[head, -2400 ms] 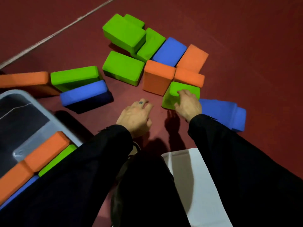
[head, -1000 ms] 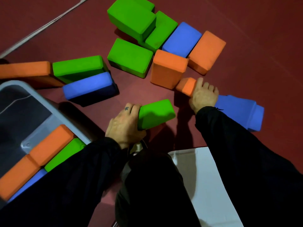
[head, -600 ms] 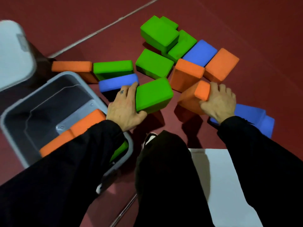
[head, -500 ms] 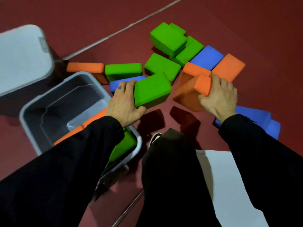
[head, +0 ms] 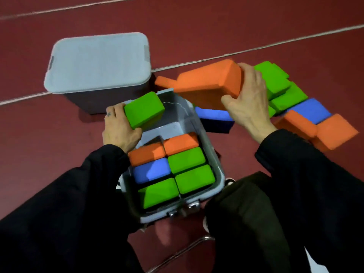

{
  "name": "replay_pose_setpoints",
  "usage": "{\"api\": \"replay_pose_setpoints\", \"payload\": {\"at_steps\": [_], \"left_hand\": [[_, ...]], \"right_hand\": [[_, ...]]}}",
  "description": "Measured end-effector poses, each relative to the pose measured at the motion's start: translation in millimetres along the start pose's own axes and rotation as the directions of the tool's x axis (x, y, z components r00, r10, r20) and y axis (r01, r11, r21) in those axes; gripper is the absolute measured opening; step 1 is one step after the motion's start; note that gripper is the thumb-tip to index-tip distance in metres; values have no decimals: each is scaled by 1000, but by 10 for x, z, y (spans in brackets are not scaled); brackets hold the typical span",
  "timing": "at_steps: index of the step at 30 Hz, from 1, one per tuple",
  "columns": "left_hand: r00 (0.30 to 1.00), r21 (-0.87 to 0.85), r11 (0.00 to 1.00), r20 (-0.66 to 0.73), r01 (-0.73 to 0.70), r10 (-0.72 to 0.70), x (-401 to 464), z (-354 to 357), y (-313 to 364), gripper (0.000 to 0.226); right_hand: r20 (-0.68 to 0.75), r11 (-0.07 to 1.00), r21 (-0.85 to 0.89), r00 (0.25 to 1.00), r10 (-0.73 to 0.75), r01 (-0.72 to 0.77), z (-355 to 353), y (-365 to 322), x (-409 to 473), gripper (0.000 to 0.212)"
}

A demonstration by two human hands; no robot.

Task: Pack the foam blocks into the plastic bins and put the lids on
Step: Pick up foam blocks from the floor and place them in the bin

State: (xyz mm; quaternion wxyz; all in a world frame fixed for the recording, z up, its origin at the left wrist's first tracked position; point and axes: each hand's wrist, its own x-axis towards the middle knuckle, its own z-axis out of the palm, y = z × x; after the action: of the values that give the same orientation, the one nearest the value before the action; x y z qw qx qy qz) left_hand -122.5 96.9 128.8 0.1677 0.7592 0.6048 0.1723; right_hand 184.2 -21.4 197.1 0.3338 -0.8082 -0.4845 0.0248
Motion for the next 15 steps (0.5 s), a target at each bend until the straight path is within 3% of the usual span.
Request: {"api": "replay_pose_setpoints", "payload": {"at_steps": [6,10,12,15], "left_hand": [[974,123,992,226,-13,-15,313,443,-480,73],[895,155,986,445,-54,-21,447,855,-754,70],[879,276,959,470,-63,-77,478,1005,-896,72],[884,531,827,457,-185,-96,461,1181,-1013,78]], "right_hand": [[239,988,-61,963,-124,142,970,-516,344,78],[379,958,-164,911,-159,236,1549,-488,429,78],[420,940,-208,892,-165,272,1762,-419,409,79],[483,920,-236,859,-168,313,1994,-336,341,81]]}}
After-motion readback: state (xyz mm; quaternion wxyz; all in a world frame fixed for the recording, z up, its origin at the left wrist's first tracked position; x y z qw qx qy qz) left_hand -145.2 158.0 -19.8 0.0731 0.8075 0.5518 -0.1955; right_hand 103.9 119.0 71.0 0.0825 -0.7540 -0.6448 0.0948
